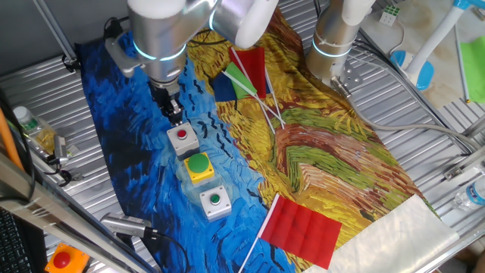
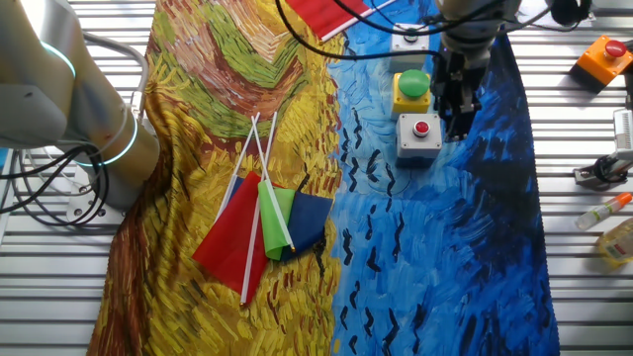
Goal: Press three buttons from left to right in sequence
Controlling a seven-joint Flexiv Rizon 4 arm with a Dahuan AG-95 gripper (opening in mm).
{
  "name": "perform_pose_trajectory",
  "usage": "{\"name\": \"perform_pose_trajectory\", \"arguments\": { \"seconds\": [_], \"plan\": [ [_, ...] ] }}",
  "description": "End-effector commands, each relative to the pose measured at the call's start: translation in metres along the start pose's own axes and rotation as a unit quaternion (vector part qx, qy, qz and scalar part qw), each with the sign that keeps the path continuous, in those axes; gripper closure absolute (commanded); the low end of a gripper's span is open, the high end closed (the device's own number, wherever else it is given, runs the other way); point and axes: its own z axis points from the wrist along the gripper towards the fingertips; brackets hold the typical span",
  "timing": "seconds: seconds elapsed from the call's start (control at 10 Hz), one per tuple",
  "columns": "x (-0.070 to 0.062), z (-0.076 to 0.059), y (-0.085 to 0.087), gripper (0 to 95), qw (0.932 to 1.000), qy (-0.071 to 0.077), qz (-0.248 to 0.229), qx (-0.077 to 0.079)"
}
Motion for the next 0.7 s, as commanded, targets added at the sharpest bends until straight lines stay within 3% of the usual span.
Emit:
{"name": "perform_pose_trajectory", "arguments": {
  "seconds": [0.1, 0.3, 0.4, 0.5, 0.7],
  "plan": [
    [0.0016, -0.0006, -0.0005, 38.0, 0.9999, -0.005, 0.001, -0.013],
    [0.0016, -0.0006, -0.0005, 38.0, 0.9994, -0.009, 0.007, -0.034],
    [0.0016, -0.0006, -0.0005, 38.0, 0.9983, -0.011, 0.015, -0.055],
    [0.0016, -0.0006, -0.0005, 38.0, 0.9977, -0.01, 0.022, -0.064],
    [0.0016, -0.0006, -0.0005, 38.0, 0.9977, -0.007, 0.02, -0.065]
  ]
}}
